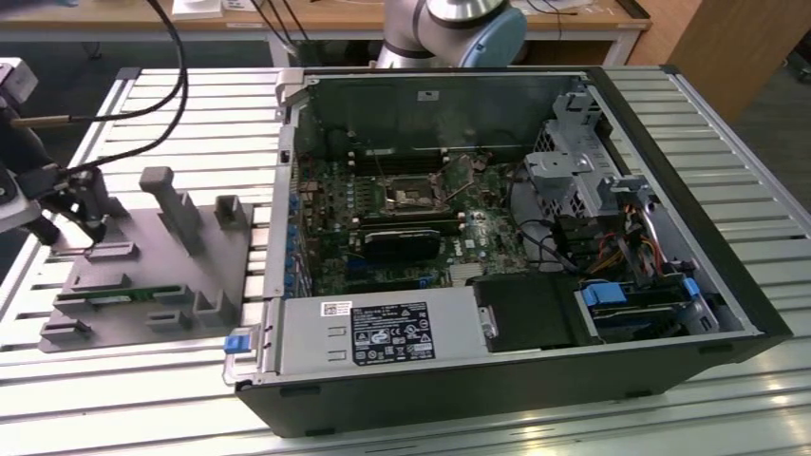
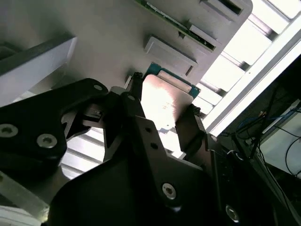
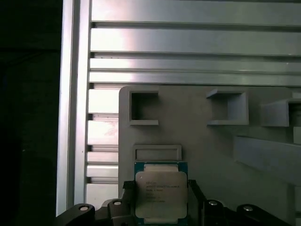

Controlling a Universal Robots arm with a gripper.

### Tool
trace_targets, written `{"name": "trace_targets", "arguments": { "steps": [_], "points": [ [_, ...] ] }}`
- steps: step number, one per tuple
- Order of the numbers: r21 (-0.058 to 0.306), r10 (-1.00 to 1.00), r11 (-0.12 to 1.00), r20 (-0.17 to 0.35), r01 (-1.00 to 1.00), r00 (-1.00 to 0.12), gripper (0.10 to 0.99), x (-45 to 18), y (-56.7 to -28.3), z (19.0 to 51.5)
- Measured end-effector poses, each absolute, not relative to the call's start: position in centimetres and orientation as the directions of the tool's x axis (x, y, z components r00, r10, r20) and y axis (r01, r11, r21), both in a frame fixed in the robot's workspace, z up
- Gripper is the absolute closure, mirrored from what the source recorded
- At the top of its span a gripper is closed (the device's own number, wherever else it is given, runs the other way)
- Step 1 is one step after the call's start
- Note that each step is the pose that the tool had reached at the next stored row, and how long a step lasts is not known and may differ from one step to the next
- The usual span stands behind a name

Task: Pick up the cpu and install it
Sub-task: 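Pick up the cpu and move it towards the insertion slot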

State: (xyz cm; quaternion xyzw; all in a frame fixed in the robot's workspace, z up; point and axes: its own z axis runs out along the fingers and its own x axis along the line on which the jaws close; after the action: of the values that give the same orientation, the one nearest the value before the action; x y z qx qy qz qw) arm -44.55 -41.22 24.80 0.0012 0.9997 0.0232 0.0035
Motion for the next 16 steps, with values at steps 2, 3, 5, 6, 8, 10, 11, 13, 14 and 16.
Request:
{"name": "trace_targets", "arguments": {
  "steps": [2,3,5,6,8,10,11,13,14,16],
  "points": [
    [0.046,0.002,0.999,-0.007,0.002,-1.000,0.553,-44.5,-41.2,25.7],
    [0.047,0.003,0.999,-0.007,0.002,-1.000,0.553,-44.5,-41.2,26.2],
    [0.047,0.003,0.999,-0.007,0.002,-1.000,0.553,-44.5,-41.2,27.1],
    [0.047,0.002,0.999,-0.007,0.002,-1.000,0.553,-44.5,-41.2,27.5],
    [0.047,0.003,0.999,-0.007,0.002,-1.000,0.553,-44.5,-41.2,28.5],
    [0.047,0.003,0.999,-0.007,0.002,-1.000,0.553,-44.5,-41.2,29.4],
    [0.047,0.003,0.999,-0.007,0.002,-1.000,0.553,-44.5,-41.2,29.8],
    [0.047,0.002,0.999,-0.007,0.002,-1.000,0.553,-44.5,-41.2,30.7],
    [0.047,0.003,0.999,-0.007,0.002,-1.000,0.553,-44.5,-41.2,31.2],
    [0.047,0.002,0.999,-0.007,0.002,-1.000,0.553,-44.5,-41.2,32.1]
  ]
}}
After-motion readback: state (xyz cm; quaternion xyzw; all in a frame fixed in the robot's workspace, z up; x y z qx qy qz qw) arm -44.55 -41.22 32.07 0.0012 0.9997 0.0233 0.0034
